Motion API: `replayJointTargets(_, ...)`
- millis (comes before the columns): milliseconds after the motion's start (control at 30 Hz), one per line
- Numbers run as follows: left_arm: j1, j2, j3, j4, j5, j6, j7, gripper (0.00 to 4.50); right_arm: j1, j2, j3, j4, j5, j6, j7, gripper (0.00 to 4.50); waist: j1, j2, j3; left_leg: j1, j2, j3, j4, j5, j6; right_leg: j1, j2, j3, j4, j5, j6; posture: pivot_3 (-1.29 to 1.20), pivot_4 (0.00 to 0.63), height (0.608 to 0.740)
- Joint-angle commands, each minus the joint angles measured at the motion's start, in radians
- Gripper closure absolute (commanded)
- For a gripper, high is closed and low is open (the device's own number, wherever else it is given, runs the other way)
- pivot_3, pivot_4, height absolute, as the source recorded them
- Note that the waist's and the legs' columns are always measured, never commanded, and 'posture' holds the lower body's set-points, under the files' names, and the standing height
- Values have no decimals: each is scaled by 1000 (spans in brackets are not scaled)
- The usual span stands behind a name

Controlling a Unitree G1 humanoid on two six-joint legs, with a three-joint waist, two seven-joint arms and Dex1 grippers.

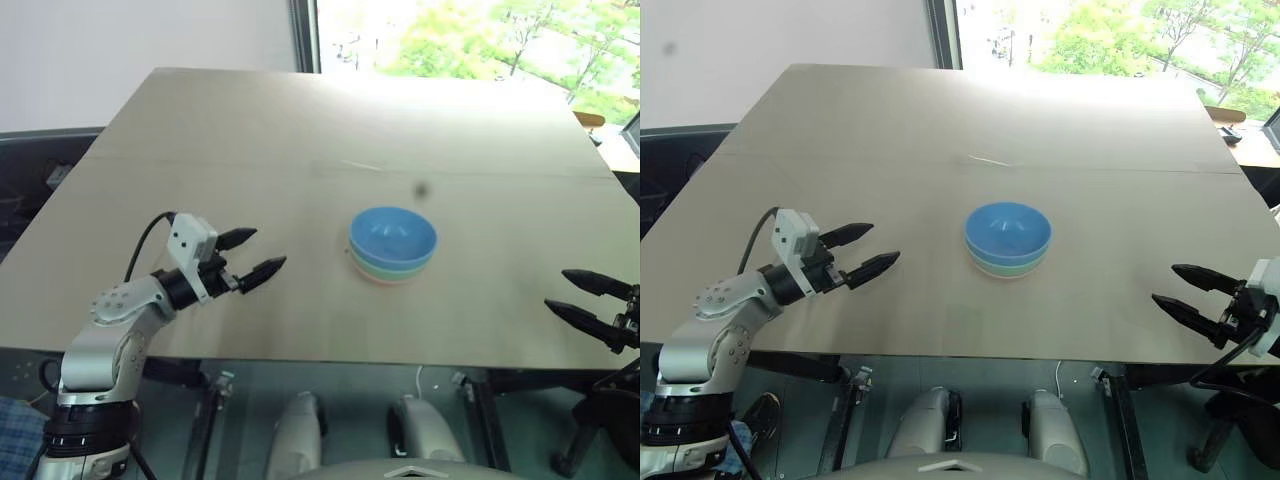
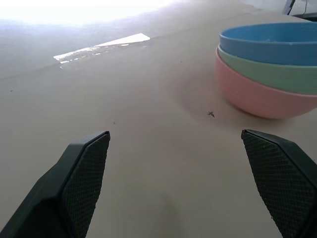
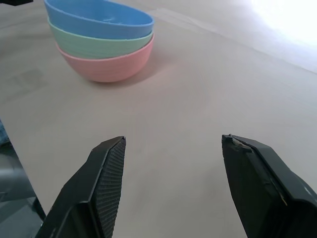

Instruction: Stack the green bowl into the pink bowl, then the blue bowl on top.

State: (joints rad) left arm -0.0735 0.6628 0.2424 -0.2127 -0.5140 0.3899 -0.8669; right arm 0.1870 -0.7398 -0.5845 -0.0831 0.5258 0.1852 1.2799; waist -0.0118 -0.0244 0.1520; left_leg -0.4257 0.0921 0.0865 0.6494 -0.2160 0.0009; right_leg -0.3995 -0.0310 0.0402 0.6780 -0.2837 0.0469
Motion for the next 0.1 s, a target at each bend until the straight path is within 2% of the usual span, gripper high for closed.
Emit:
replayJointTargets(33,4,9,37,-38,-12,-38,-6,0,0,-17,-3,8,15,-42,15,1257,0,0,0,0,0,0,0,0,0,0,0,0,0,0,0,0,150,740)
replayJointTargets(100,5,4,37,-38,-17,-47,-13,0,3,-20,1,12,16,-48,15,1257,1,0,0,0,0,0,0,0,0,0,0,0,0,0,0,0,150,740)
